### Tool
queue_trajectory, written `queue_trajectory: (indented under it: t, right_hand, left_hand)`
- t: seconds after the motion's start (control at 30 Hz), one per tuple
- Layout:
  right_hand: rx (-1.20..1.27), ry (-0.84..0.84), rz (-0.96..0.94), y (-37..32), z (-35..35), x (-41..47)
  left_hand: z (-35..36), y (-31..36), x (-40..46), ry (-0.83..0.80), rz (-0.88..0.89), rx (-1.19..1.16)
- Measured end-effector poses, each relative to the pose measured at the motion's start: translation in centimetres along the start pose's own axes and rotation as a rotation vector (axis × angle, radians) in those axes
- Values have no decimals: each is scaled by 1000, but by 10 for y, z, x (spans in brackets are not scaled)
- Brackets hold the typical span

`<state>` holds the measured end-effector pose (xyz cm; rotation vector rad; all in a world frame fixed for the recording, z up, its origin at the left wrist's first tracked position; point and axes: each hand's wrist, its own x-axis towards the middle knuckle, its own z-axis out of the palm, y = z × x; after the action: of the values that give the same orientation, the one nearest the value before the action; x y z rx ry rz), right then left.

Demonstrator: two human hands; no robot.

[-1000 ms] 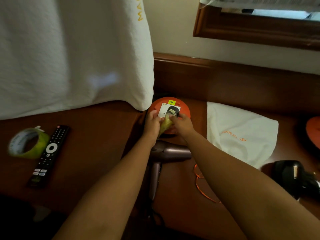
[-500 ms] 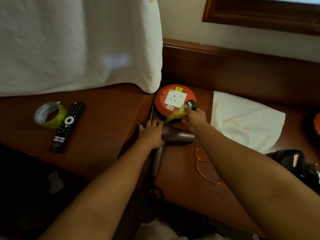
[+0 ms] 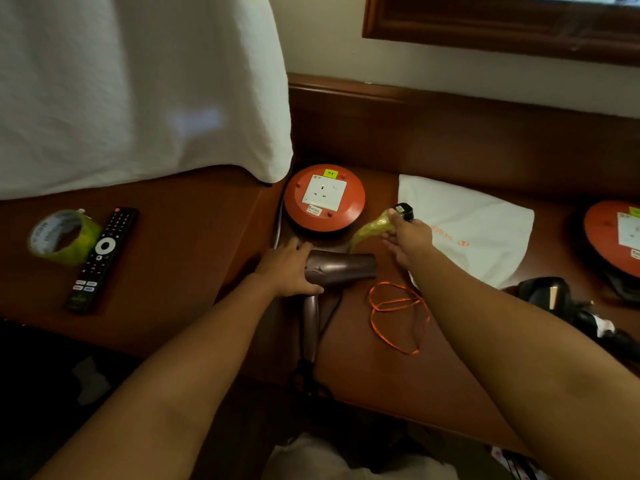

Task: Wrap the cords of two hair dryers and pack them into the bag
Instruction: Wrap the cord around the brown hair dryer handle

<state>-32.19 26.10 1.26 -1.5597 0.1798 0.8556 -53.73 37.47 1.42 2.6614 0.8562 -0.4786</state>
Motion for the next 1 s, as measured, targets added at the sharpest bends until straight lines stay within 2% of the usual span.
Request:
queue_trajectory:
  t: [0.1, 0.3, 0.5, 0.73, 0.83, 0.9, 1.0]
  right_hand:
    - [-46, 54, -1, -11, -30, 6]
    - [-178, 273, 59, -17, -106, 19]
    - [-333, 380, 79, -9, -147, 18]
    - [-370, 287, 127, 5, -154, 9]
    - [-665, 279, -30, 18, -145, -14]
    - [-767, 133, -117, 31, -141, -48]
    - [-846, -143, -75, 58, -138, -85]
  left_hand:
    - [-1, 2, -5, 65, -37, -154]
    - [3, 30, -13, 212, -150, -408]
    - [28, 53, -23, 294, -385, -685]
    - [61, 70, -30, 309, -579, -809]
    - [74, 70, -31, 294, -668, -851]
    - [78, 76, -31, 307, -696, -861]
    - [78, 85, -25, 330, -695, -864]
